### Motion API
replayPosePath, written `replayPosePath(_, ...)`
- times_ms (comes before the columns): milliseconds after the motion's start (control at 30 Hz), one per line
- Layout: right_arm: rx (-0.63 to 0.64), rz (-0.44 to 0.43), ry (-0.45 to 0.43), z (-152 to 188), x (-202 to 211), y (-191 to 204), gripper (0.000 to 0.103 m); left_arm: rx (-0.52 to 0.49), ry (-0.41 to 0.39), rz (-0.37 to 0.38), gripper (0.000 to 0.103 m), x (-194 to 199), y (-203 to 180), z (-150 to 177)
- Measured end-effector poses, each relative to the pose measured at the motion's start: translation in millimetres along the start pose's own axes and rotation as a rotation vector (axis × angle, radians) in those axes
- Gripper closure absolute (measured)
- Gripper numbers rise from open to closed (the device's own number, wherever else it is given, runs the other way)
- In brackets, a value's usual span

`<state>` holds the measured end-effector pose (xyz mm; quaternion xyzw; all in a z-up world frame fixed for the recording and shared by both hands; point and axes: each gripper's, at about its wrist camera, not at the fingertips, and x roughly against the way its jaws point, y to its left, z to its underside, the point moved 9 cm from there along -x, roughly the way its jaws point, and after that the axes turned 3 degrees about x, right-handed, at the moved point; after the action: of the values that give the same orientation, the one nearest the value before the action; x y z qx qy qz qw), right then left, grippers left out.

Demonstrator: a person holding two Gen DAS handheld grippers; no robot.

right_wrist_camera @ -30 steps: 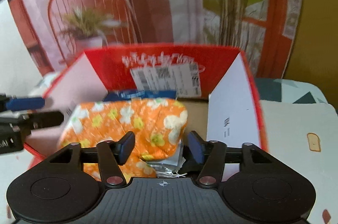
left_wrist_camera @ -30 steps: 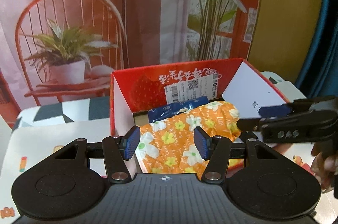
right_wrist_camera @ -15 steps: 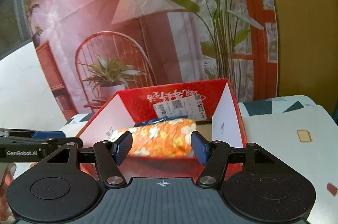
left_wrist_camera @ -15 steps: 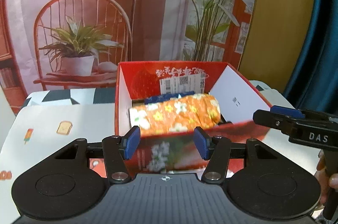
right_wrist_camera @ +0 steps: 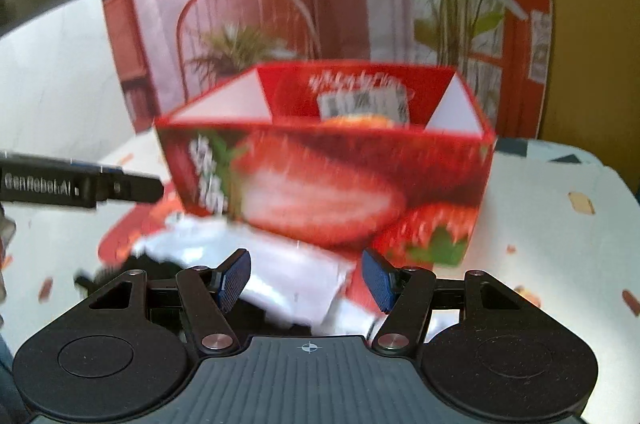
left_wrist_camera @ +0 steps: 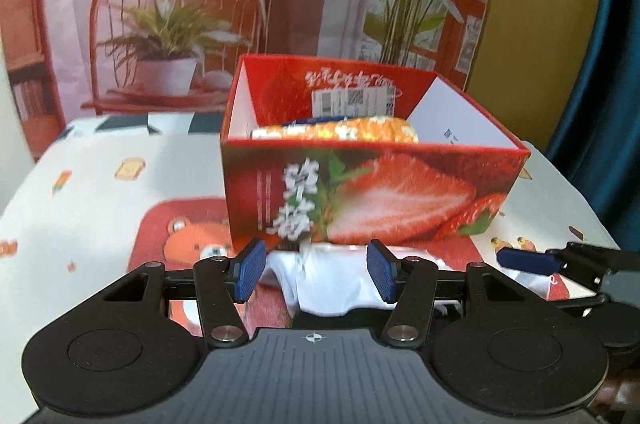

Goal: Organize soft objects
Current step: 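Move both grippers to the clear bag of green cable and close on it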

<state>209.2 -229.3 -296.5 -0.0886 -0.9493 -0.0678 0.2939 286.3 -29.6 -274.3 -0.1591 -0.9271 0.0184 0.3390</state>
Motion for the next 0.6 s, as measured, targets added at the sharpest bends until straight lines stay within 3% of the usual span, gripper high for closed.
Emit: replayPosePath(600, 0.021, 0.020, 0.081, 24, -22, -4, 0.044, 0.016, 0.042, 0.002, 0.044, -13, 2, 23)
